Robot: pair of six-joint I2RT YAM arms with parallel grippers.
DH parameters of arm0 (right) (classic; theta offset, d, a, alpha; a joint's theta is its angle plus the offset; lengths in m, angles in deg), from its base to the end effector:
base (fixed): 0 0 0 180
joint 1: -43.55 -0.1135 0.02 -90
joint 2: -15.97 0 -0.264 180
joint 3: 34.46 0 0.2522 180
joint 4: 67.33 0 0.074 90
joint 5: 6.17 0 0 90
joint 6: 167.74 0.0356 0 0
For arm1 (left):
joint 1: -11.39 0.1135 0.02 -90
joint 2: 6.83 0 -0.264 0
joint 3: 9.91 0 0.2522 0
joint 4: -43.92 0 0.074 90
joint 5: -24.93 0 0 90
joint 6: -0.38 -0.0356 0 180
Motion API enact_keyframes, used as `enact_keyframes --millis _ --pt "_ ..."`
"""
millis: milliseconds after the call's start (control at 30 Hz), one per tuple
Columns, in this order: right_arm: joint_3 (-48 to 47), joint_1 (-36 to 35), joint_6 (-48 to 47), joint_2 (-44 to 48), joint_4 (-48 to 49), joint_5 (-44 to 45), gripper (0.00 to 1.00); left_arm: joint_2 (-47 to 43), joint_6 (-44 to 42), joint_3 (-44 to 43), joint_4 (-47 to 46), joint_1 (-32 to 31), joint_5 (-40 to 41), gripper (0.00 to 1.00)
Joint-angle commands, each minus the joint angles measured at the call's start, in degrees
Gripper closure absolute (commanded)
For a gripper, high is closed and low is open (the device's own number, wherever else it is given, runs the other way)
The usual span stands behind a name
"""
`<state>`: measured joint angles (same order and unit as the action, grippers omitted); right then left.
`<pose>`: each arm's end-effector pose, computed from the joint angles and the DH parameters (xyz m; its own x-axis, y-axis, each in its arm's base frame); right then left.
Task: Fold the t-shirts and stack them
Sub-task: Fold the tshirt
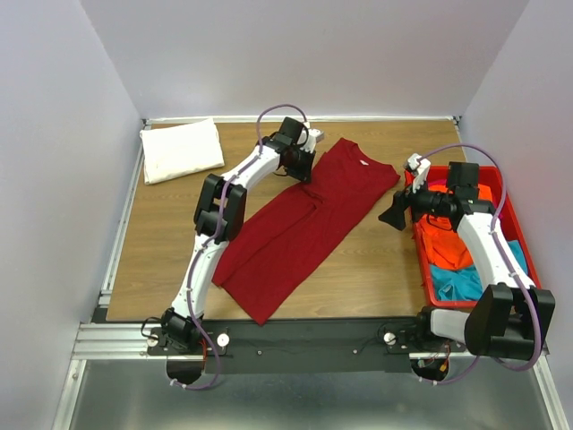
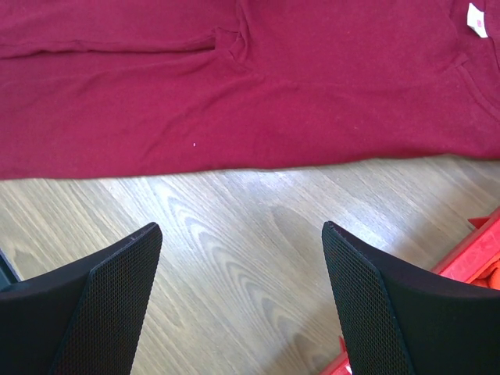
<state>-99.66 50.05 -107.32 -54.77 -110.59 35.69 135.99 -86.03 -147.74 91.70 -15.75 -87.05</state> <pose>0.2497 -0.0018 0.2648 -0.4468 -0.2806 -0.8495 -0.7272 0.6670 0.1622 0.4801 -0.2611 0.1659 -0.7463 0.3173 -0.5852 0.5789 0.7432 -0.3353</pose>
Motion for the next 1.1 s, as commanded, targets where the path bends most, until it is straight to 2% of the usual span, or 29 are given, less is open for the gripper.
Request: enact_keyframes --millis 0,133,200,533,567,600,633,733,800,833,900,933,1000,1033,1067 --pt "0.55 0.7 0.58 1.22 0.76 -1.87 0.1 1.23 0.53 -0.73 2.37 0.41 0.79 0.85" --pt "0.81 0.97 0.23 0.96 0.75 -1.96 0.1 -0.7 5.61 -0.38 -0.44 3.74 6.32 0.97" --pt "0.99 1.06 0.05 0.87 0.67 -1.69 0.1 -1.84 7.47 0.58 -2.02 5.58 7.64 1.0" --pt "1.43 1.14 -0.74 -1.5 0.58 -1.17 0.1 -12.11 10.03 11.81 -9.48 14.38 10.81 1.0" --pt "1.52 1.14 -1.26 -1.59 0.67 -1.34 0.1 -13.17 10.2 12.79 -10.28 14.91 10.29 0.96" --pt "1.69 1.14 -1.53 -2.03 0.67 -2.04 0.1 -14.32 10.29 13.5 -10.81 15.44 10.03 0.88" --pt "2.13 1.14 -1.88 -2.12 0.58 -2.65 0.1 -16.94 9.77 14.55 -11.6 16.05 10.11 0.7" --pt "2.83 0.8 -3.29 -3.43 0.41 -6.26 0.11 -25.2 6.97 17.1 -14.06 16.24 12.73 0.5" --pt "2.31 -0.34 -3.11 -4.49 0.23 -6.88 0.11 -30.3 5.38 19.29 -15.73 16.41 13.54 0.46" --pt "1.09 -2.44 -3.11 -5.8 -0.29 -6.53 0.11 -36.15 3.72 22.52 -17.83 16.33 15.19 0.44" --pt "-0.67 -5.34 -2.59 -7.39 -0.56 -3.3 0.11 -42.51 2.21 27.1 -20.38 16.32 17.31 0.42" --pt "-1.81 -8.75 -1.89 -9.4 -0.65 -1.8 0.11 -49.24 0.55 32.96 -23.44 16.32 19.06 0.39" --pt "-6.1 -11.76 1.17 -12.39 -0.65 1.1 0.11 -56.65 -1.04 40.19 -26.97 16.5 20.74 0.36" --pt "-7.87 -13.17 2.41 -13.97 -0.48 1.29 0.11 -64.0 -1.57 48.05 -30.56 16.5 21.53 0.3" --pt "-9.45 -15.88 3.73 -17.9 -0.39 1.73 0.12 -67.73 -2.1 52.14 -32.33 16.5 23.8 0.26"
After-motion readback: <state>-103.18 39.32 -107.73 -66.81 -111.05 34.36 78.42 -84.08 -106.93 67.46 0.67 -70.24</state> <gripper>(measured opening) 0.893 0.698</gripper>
